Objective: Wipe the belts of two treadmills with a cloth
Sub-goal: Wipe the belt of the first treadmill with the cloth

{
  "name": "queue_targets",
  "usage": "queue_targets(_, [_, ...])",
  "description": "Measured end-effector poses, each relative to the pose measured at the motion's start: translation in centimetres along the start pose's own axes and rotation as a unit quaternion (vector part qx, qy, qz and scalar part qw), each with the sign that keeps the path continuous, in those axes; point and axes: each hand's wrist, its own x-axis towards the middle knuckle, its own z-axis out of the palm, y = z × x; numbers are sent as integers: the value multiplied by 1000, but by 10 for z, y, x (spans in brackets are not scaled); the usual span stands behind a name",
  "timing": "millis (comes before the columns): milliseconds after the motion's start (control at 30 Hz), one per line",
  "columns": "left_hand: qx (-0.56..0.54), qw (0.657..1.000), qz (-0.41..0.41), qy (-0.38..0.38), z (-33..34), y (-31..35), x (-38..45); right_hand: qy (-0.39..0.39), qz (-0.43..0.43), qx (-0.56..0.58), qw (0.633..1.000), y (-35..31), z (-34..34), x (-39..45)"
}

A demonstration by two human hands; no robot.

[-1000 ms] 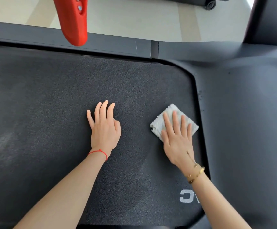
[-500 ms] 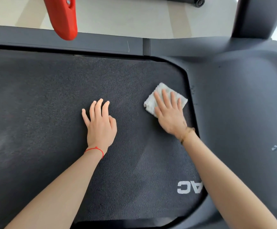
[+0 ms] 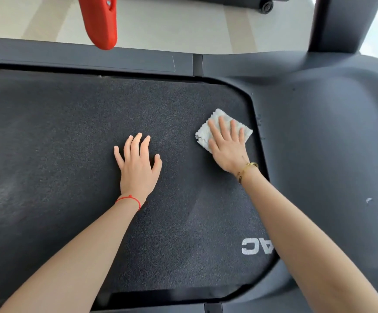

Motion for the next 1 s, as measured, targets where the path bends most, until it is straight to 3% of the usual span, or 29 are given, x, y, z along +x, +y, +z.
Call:
queue_targets(233, [38,994,72,-77,-15,-20,-6,-32,-166,-29,985,-29,32,-123])
queue_targets(333, [62,989,104,-80,-22,-33,-17,-52,-203,-36,977,-16,28,-129])
queue_targets(400, [67,989,108,-78,-24,-37,-27,-57,-190,-50,979,-5,20,-102])
queue_targets(533, [43,993,85,-71,-26,-38,-52,-35,-81,-15,996,-7,3,-30])
queue_targets(633, [38,993,77,-78,-31,-37,-74,-25,-66,-3,998,-13,5,-13])
queue_targets(833, [35,989,108,-92,-39,-56,-109,-16,-29,-5,999,-32,12,-27])
queue_targets(1000, [9,991,117,-66,-37,-59,-110,-37,-107,-4,994,-68,36,-118])
